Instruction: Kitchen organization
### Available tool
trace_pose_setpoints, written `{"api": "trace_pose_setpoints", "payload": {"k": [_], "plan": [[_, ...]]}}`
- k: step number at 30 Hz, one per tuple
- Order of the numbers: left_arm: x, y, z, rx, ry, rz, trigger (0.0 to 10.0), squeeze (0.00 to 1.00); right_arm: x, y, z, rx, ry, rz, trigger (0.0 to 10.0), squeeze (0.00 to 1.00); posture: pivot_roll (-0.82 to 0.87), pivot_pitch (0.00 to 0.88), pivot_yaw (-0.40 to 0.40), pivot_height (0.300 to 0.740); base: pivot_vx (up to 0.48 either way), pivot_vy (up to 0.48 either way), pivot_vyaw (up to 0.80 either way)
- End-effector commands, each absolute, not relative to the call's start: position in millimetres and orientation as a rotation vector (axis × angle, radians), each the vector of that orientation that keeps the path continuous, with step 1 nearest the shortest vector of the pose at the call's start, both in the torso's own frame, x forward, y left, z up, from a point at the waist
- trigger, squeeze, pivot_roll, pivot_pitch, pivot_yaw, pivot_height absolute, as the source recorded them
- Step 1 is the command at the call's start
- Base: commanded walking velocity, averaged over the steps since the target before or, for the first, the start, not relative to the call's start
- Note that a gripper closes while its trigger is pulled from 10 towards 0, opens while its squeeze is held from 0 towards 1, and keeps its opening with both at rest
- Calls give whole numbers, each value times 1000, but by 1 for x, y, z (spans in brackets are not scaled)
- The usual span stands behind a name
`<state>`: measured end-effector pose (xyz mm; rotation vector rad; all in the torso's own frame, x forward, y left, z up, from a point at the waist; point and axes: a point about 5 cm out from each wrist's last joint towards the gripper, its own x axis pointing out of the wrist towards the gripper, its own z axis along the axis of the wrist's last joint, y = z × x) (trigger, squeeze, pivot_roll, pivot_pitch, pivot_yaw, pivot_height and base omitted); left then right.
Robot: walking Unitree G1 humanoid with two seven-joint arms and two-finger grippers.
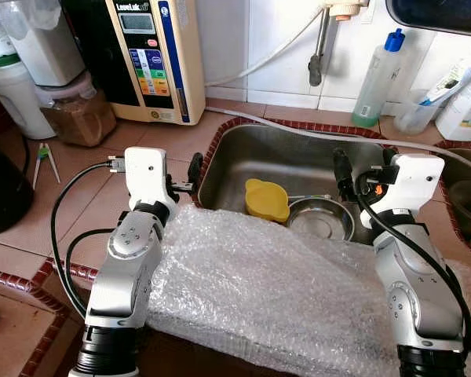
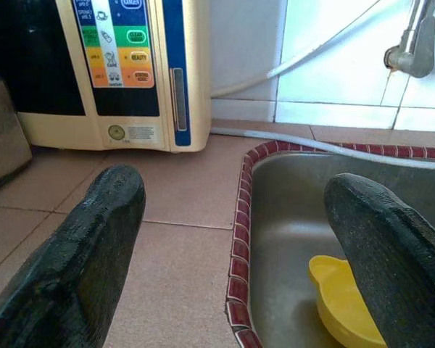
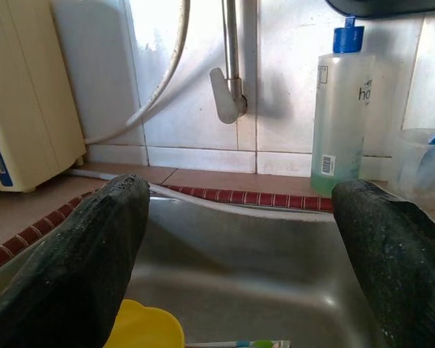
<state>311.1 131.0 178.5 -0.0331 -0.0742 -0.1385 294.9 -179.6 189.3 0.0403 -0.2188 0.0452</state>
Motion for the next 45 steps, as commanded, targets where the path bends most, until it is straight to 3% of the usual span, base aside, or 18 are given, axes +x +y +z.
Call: {"api": "trace_pose_setpoints", "payload": {"k": [1,45], "plan": [[313,132,180,-31,-70,-136,10000,0,295,-180,191,50,-222,39,10000,776,-164,52,86,740,0,0,0],[314,132,177,-64,-53,-123,10000,0,299,-173,185,48,-185,99,10000,773,-161,46,65,740,-42,0,0]]}}
